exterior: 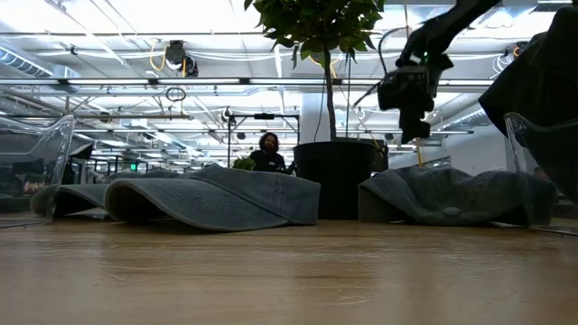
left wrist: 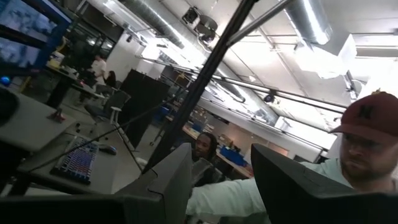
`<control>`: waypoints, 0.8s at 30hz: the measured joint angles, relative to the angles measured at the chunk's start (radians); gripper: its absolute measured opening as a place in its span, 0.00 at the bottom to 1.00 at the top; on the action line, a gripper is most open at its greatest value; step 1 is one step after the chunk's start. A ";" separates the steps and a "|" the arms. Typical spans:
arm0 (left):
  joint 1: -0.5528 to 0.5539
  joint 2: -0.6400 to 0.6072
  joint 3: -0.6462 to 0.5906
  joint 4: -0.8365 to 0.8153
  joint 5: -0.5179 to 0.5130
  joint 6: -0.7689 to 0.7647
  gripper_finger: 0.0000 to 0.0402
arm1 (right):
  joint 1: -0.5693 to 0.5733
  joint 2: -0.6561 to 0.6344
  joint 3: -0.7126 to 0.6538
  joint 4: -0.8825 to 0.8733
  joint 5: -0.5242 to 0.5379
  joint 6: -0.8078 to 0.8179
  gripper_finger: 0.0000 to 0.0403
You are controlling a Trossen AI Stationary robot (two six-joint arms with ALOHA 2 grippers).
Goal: Pick & Place hat
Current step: Put the right blue cap into the left transparent bin
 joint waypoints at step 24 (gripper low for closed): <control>0.000 0.000 0.000 0.000 0.072 0.001 0.44 | 0.076 0.088 -0.136 0.117 0.104 -0.012 0.50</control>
